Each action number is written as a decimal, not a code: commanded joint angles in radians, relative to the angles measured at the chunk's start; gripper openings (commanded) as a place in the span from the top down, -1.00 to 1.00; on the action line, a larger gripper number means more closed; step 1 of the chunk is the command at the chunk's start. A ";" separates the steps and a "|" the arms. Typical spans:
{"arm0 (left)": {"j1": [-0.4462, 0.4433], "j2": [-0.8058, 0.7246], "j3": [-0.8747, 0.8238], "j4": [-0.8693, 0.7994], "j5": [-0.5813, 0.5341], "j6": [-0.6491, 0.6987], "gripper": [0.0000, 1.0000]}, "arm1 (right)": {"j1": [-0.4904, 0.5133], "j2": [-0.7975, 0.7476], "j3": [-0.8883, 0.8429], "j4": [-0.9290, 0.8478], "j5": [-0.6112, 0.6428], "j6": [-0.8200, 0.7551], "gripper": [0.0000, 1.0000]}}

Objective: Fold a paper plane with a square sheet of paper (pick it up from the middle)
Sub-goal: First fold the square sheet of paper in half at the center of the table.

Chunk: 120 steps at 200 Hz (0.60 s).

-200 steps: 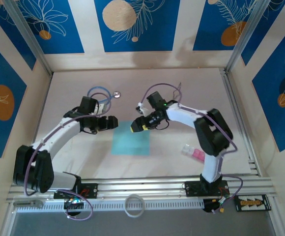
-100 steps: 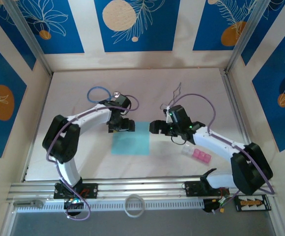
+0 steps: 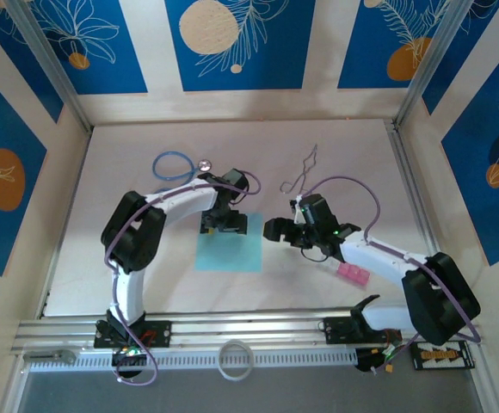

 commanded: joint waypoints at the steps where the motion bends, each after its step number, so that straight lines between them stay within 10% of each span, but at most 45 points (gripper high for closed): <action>1: -0.018 0.028 0.034 -0.057 -0.029 -0.026 -0.73 | 0.007 0.024 0.027 -0.007 0.035 0.019 -0.70; 120: -0.024 0.041 0.032 -0.040 -0.022 -0.056 -0.77 | -0.009 0.065 0.038 -0.004 -0.016 0.038 -0.69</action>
